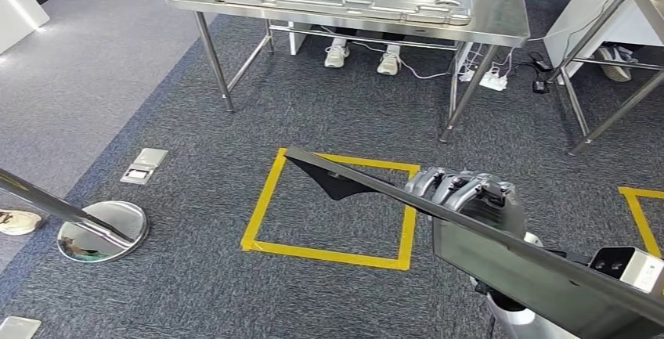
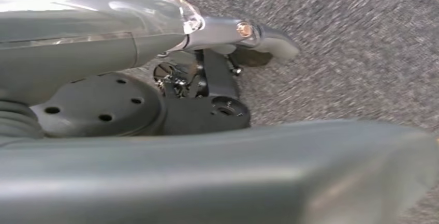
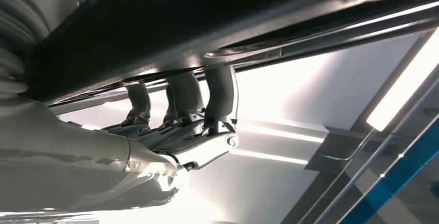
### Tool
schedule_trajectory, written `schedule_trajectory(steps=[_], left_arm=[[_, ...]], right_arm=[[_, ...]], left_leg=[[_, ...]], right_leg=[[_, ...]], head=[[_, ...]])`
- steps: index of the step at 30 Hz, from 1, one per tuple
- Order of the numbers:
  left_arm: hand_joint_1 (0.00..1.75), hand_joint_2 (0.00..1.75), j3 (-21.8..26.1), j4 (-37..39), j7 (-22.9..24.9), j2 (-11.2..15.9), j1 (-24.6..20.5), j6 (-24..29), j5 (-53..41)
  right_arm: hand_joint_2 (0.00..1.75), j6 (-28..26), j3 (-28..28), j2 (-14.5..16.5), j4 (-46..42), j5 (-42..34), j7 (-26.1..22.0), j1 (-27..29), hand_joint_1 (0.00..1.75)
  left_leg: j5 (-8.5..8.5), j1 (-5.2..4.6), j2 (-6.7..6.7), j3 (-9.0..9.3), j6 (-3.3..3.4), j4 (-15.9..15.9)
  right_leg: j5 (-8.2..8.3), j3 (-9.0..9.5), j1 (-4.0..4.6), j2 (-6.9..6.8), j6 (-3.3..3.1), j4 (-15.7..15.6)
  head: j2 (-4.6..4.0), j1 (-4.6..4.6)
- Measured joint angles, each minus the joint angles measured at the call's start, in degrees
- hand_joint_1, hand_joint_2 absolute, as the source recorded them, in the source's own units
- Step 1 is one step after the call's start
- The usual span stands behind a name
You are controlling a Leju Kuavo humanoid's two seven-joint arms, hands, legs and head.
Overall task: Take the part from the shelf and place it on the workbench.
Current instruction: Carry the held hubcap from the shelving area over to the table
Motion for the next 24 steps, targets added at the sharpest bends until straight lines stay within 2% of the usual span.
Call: schedule_trajectory(steps=[1, 2, 3, 4, 6, 7, 8, 10, 12, 14, 16, 17, 18, 19, 21, 22, 23, 24], left_arm=[[0.00, 1.75, 0.0, 0.0, 0.0, 0.0, 0.0, 0.0, 0.0], [0.00, 1.75, 0.0, 0.0, 0.0, 0.0, 0.0, 0.0, 0.0], [0.00, 1.75, 0.0, 0.0, 0.0, 0.0, 0.1, 0.0, 0.0], [0.00, 1.75, 0.0, 0.0, 0.0, 0.0, 0.1, 0.0, 0.0], [0.00, 1.75, 0.0, 0.0, 0.0, 0.0, 0.1, 0.0, 0.0], [0.00, 1.75, 0.0, 0.0, 0.0, 0.0, 0.1, 0.0, 0.0], [0.00, 1.75, 0.0, 0.0, 0.0, 0.0, 0.0, 0.0, 0.0], [0.00, 1.75, 0.0, 0.0, 0.0, 0.0, -0.2, 0.0, 0.0], [0.00, 1.75, 0.0, 0.0, 0.0, 0.0, -0.3, 0.0, 0.0], [0.00, 1.75, 0.0, 0.0, 0.0, 0.0, -0.4, 0.0, 0.0], [0.00, 1.75, 0.0, 0.0, 0.0, 0.0, -0.3, 0.0, -0.1], [0.00, 1.75, 0.0, 0.0, 0.0, 0.0, -0.2, 0.0, -0.1], [0.00, 1.75, 0.0, 0.0, 0.0, 0.0, 0.0, 0.1, -0.1], [0.00, 1.75, 0.0, 0.0, 0.1, 0.0, 0.1, 0.1, -0.1], [0.00, 1.75, 0.0, 0.0, 0.1, 0.0, 0.1, 0.2, 0.0], [0.00, 1.75, 0.0, 0.0, 0.1, 0.0, 0.2, 0.2, 0.0], [0.00, 1.75, 0.0, 0.0, 0.1, 0.0, 0.2, 0.2, 0.0], [0.00, 1.75, 0.0, 0.0, 0.1, 0.0, 0.3, 0.2, 0.0]], right_arm=[[1.75, 0.0, 0.0, 0.0, 0.0, 0.1, 0.0, 0.1, 1.75], [1.75, 0.0, 0.0, 0.0, 0.1, 0.2, 0.1, 0.1, 1.75], [1.75, 0.0, 0.1, 0.0, 0.1, 0.3, 0.1, 0.2, 1.75], [1.75, 0.0, 0.1, 0.0, 0.1, 0.3, 0.2, 0.1, 1.75], [1.75, 0.0, 0.1, 0.1, 0.1, 0.4, 0.4, 0.1, 1.75], [1.75, -0.1, 0.2, 0.1, 0.1, 0.5, 0.4, 0.1, 1.75], [1.75, -0.1, 0.2, 0.1, 0.1, 0.5, 0.5, 0.0, 1.75], [1.75, -0.1, 0.2, 0.2, 0.0, 0.5, 0.5, 0.0, 1.75], [1.75, -0.2, 0.2, 0.3, 0.0, 0.5, 0.5, 0.0, 1.75], [1.75, -0.3, 0.3, 0.6, -0.1, 0.5, 0.5, -0.2, 1.75], [1.75, -0.4, 0.3, 0.8, -0.1, 0.4, 0.4, -0.2, 1.75], [1.75, -0.4, 0.3, 0.9, -0.1, 0.4, 0.4, -0.2, 1.75], [1.75, -0.4, 0.3, 1.0, -0.1, 0.3, 0.4, -0.2, 1.75], [1.75, -0.4, 0.3, 1.1, -0.1, 0.0, 0.5, -0.2, 1.75], [1.75, -0.3, 0.3, 1.4, -0.1, -0.5, 0.6, -0.3, 1.75], [1.75, -0.2, 0.3, 1.5, 0.0, -0.8, 0.6, -0.4, 1.75], [1.75, -0.1, 0.4, 1.7, 0.0, -1.1, 0.7, -0.5, 1.75], [1.75, -0.1, 0.4, 1.7, 0.1, -1.3, 0.7, -0.6, 1.75]], left_leg=[[-0.22, -0.14, 0.02, 0.24, 0.25, 0.0], [-0.48, -0.28, 0.03, 0.55, 0.42, 0.0], [-0.78, -0.38, -0.01, 0.95, 0.49, 0.0], [-1.14, -0.46, -0.09, 1.48, 0.47, 0.0], [-2.06, -0.59, -0.24, 2.69, 0.09, 0.0], [-2.50, -0.65, -0.29, 3.09, -0.22, 0.1], [-2.82, -0.69, -0.28, 3.26, -0.51, 0.1], [-3.13, -0.66, -0.20, 3.31, -0.99, 0.0], [-3.71, -0.58, -0.10, 3.40, -1.51, 0.4], [-5.58, -0.40, -0.09, 1.57, -2.21, 4.2], [-7.91, -0.09, -0.08, -2.79, -2.77, 11.5], [-8.27, 0.06, -0.08, -4.86, -2.95, 14.4], [-7.52, 0.14, -0.08, -6.17, -3.05, 15.6], [-5.66, 0.19, -0.08, -6.50, -3.07, 14.7], [-0.46, 0.19, -0.34, -4.96, -2.81, 8.6], [1.30, 0.10, -0.71, -4.04, -2.57, 5.9], [2.00, -0.06, -0.99, -3.36, -2.21, 4.1], [1.63, -0.25, -1.19, -2.96, -1.74, 3.2]], right_leg=[[-1.30, -2.33, 0.08, 0.01, -0.04, 4.0], [-1.74, -4.20, 0.16, 0.02, -0.07, 6.9], [-0.99, -5.13, 0.22, 0.02, -0.13, 7.8], [0.99, -4.90, 0.26, 0.02, -0.23, 6.2], [5.96, -2.32, 0.44, 0.03, -0.71, -0.9], [7.34, -0.98, 0.59, 0.03, -0.96, -4.2], [7.76, -0.16, 0.75, 0.07, -1.22, -6.2], [7.02, 0.29, 0.98, 0.23, -1.63, -7.3], [6.73, 0.72, 0.73, 0.28, -2.13, -7.7], [6.36, 1.44, 0.36, 0.06, -2.65, -8.1], [5.71, 2.06, 0.34, -0.08, -2.91, -8.1], [5.33, 2.49, 0.33, -0.07, -2.90, -8.1], [4.89, 3.03, 0.32, -0.03, -2.85, -8.1], [4.40, 3.71, 0.29, 0.01, -2.77, -8.1], [3.36, 5.18, 0.21, 0.14, -2.45, -8.2], [2.91, 5.68, 0.20, 0.26, -2.15, -8.2], [2.62, 5.93, 0.16, 0.43, -1.80, -8.3], [2.54, 5.98, 0.13, 0.63, -1.40, -8.4]], head=[[-0.01, 0.00], [0.00, 0.00], [0.00, 0.00], [0.00, 0.00], [-0.01, -0.01], [0.00, -0.01], [0.00, -0.01], [0.01, -0.01], [0.01, -0.04], [0.01, -0.10], [0.00, -0.15], [0.00, -0.15], [0.00, -0.15], [0.00, -0.15], [0.00, -0.15], [0.00, -0.14], [-0.01, -0.16], [-0.01, -0.20]])
